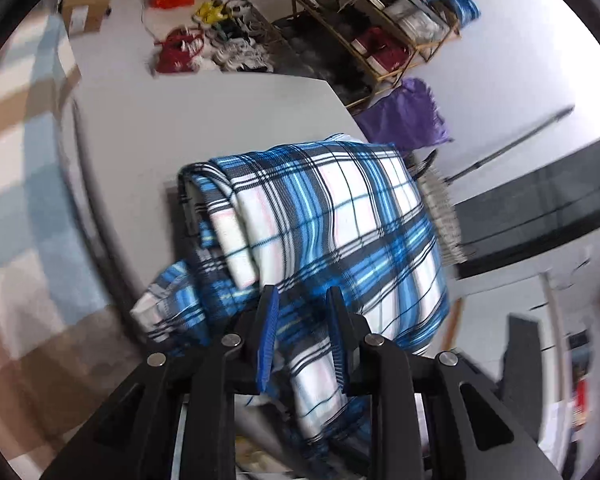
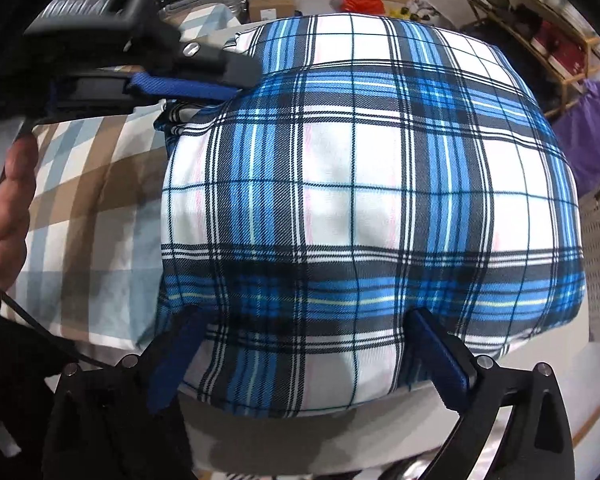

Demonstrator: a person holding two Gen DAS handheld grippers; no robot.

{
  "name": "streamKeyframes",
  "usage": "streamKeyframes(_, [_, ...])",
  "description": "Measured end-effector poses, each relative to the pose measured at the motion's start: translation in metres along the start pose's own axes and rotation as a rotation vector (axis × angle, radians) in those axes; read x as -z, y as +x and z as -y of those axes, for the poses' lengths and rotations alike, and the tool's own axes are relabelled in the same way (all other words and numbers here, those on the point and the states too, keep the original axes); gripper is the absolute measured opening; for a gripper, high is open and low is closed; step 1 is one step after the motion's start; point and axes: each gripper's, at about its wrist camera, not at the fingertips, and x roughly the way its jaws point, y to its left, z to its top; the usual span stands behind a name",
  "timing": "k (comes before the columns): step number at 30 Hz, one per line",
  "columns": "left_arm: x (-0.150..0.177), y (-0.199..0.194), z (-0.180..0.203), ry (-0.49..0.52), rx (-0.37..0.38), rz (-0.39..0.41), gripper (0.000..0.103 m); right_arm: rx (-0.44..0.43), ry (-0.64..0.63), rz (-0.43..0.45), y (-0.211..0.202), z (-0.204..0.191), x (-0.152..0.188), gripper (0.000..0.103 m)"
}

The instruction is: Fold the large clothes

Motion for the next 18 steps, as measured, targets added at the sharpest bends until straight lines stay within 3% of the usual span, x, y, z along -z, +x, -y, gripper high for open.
streamKeyframes(2, [0.006, -0.014, 0.004, 0.043, -0.038, 0.026, 0.020, -0.037, 0.037, 0.043, -0.016, 0.004, 0.003, 0.100])
streamKeyframes(7, [0.024, -0.061, 0.008, 0.117, -0.136, 0.133, 0.022, -0.136, 0.081, 0.341, -0.100, 0.003, 0.008, 0.101])
streamKeyframes(12, [0.047, -0.121, 0.007, 0.141, -0.196, 0.272, 0.048, -0.206, 0.053, 0.593, -0.172, -0.028, 0.018, 0.101])
streamKeyframes(18, [0.080, -0.179, 0.012, 0.245, -0.385, 0.450, 0.064, -0.272, 0.040, 0.768, -0.198, -0.103, 0.021, 0.101])
